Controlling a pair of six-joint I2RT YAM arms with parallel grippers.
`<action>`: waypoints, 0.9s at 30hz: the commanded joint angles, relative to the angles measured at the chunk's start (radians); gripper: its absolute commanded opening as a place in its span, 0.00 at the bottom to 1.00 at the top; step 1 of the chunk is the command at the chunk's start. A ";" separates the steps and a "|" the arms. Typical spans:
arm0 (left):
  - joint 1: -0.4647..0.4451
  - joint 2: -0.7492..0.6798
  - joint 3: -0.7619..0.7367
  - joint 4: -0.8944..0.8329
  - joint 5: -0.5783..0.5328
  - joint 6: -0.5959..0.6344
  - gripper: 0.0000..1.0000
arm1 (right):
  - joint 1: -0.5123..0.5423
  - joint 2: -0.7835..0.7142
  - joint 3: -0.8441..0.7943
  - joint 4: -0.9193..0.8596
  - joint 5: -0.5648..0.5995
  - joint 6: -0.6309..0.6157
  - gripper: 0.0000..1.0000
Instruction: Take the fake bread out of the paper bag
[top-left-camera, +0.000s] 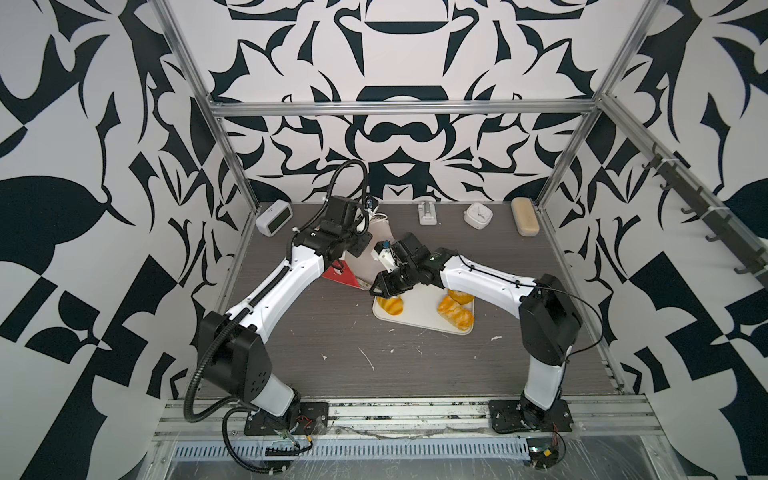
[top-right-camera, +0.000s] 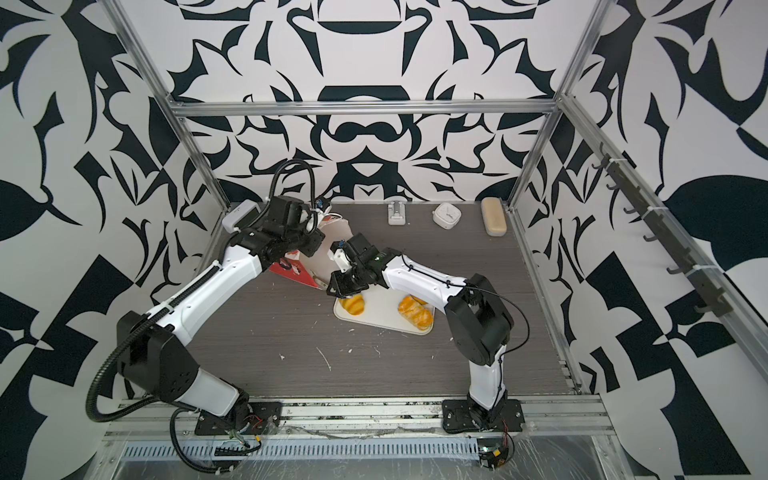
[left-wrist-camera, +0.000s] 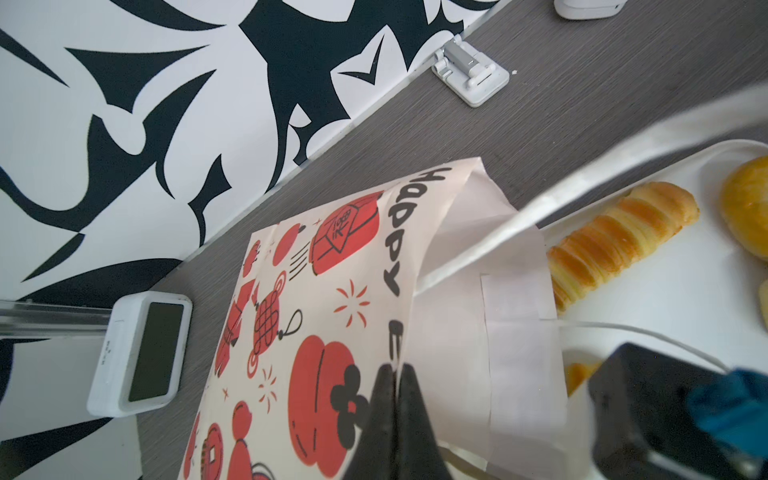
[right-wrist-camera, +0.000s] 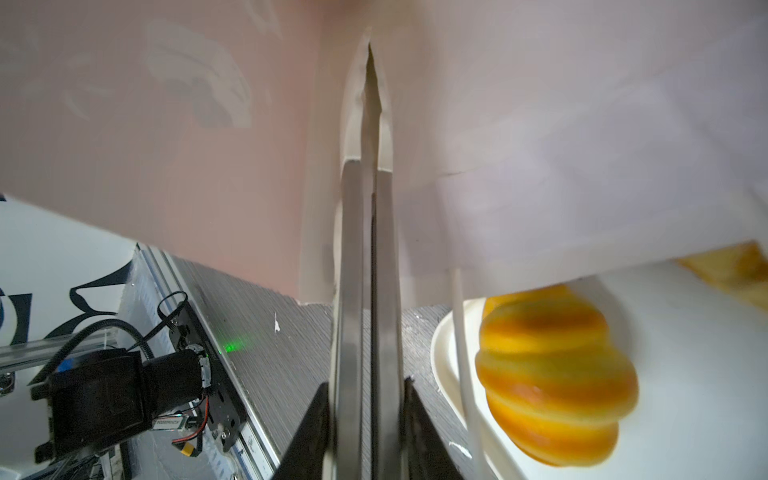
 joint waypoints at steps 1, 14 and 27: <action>-0.020 0.024 0.081 -0.122 -0.054 0.024 0.00 | 0.004 0.000 0.066 0.070 -0.061 0.026 0.28; -0.112 0.180 0.387 -0.372 -0.193 0.095 0.00 | 0.004 0.069 0.143 0.116 -0.155 0.076 0.27; -0.174 0.324 0.601 -0.494 -0.288 0.139 0.00 | -0.002 0.063 0.134 0.153 -0.183 0.090 0.27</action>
